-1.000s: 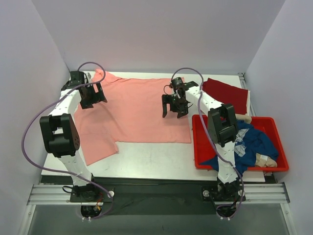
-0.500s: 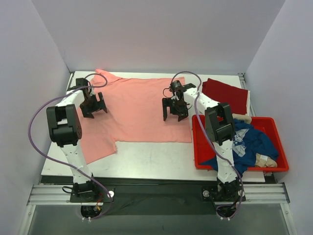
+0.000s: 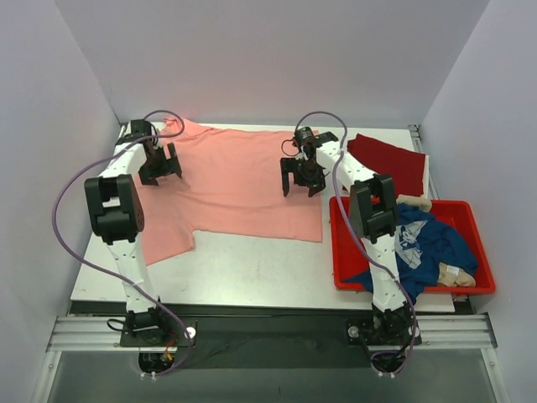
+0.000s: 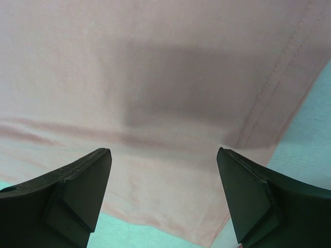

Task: Fold and stack the t-shirts
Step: Flatten out the tshirt

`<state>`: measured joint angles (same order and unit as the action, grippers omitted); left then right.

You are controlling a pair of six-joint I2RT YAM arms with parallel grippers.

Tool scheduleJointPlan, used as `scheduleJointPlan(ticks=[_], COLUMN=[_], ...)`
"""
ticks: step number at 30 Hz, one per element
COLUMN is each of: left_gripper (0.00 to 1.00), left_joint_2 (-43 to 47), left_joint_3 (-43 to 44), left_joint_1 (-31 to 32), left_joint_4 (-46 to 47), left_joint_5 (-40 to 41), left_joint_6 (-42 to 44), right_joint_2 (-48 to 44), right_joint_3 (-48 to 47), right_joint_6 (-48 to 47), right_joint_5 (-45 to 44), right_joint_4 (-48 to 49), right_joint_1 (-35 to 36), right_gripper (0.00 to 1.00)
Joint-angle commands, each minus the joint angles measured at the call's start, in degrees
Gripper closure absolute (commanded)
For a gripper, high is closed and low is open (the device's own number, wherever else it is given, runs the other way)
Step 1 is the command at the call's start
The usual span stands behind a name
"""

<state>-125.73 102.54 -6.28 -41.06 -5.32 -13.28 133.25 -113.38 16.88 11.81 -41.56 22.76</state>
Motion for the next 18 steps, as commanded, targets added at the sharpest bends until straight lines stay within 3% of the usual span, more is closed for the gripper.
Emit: scheduleJointPlan(ticks=[1, 3, 5, 11, 15, 18], left_gripper=[0.04, 0.03, 0.03, 0.03, 0.03, 0.04], left_joint_2=[11.5, 19.7, 28.7, 50.4, 59.0, 62.4], left_joint_3=[-2.6, -7.3, -17.3, -42.6, -51.3, -56.1], left_joint_1=[1.4, 2.0, 2.1, 2.7, 2.3, 2.0], left_joint_4=[2.2, 3.8, 4.9, 1.4, -6.3, -7.1], left_joint_5=[4.2, 11.1, 18.5, 30.0, 32.7, 32.5], left_joint_6=[-1.1, -2.6, -5.4, -16.6, -27.2, -31.6], right_joint_2=[-2.1, -3.7, -5.7, -11.4, -15.2, -17.0], right_joint_3=[-3.2, -4.2, -4.9, -2.7, 2.5, 6.3], right_joint_6=[-2.0, -2.4, -2.7, -1.8, -1.2, -0.6], right_joint_5=[0.8, 1.3, 1.5, 2.4, 3.6, 4.6], right_joint_4=[-4.2, -4.2, -4.2, -4.1, -2.6, -1.4], right_joint_1=[-1.0, -1.1, -1.6, -3.1, -3.5, -3.8], right_gripper=[0.14, 0.14, 0.14, 0.14, 0.13, 0.14])
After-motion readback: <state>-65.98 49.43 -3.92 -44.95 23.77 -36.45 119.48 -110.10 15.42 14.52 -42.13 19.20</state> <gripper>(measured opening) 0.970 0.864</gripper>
